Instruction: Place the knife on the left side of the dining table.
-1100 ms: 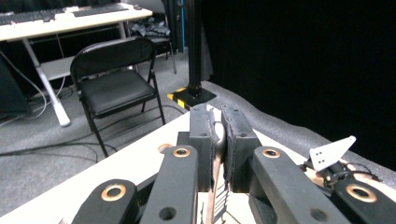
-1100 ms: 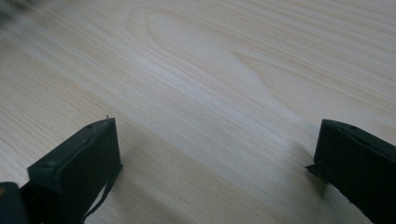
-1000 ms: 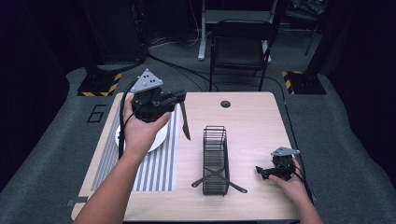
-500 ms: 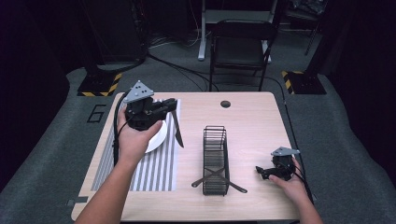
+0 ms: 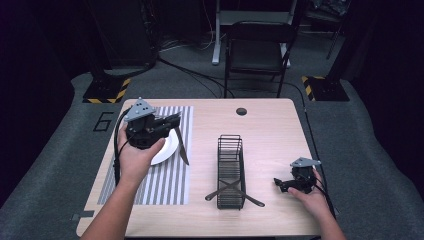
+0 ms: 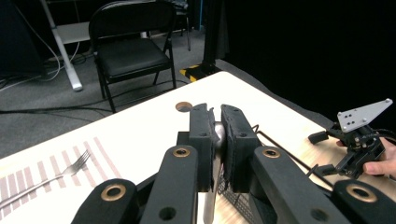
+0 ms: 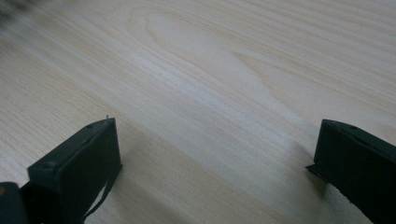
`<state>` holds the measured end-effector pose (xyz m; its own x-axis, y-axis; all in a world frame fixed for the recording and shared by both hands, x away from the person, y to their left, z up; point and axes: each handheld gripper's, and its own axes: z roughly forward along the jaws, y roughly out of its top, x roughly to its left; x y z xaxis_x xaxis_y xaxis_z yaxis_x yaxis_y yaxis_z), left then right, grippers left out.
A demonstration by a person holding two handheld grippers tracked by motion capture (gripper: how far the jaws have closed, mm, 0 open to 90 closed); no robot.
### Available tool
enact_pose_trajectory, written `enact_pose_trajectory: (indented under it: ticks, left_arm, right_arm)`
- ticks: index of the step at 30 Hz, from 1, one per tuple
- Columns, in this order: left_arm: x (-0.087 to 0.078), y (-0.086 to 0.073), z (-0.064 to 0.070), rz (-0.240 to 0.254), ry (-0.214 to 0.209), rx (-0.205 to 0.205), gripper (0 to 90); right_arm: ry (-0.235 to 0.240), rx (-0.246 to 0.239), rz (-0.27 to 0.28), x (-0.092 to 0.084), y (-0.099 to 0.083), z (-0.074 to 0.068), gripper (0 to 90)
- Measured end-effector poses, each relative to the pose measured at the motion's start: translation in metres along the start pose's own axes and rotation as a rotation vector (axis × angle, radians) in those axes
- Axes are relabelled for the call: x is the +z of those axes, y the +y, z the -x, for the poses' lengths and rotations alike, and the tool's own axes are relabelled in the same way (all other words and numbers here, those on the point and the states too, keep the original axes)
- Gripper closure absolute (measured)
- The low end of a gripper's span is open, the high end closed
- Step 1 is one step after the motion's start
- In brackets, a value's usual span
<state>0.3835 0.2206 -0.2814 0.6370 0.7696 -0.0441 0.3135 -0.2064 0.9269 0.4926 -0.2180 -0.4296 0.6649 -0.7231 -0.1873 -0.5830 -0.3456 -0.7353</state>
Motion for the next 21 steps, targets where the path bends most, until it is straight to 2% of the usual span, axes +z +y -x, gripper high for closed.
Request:
enact_pose_trajectory:
  ticks: [11,21]
  left_arm:
    - [-0.005,-0.024,-0.008,-0.016,0.023,-0.020,83.7]
    - [-0.001,-0.050,-0.015,-0.032,0.029,-0.071,83.7]
  right_arm:
    - [-0.001,0.001,0.000,0.000,0.000,0.000,0.0]
    - [0.000,0.000,0.000,0.000,0.000,0.000,0.0]
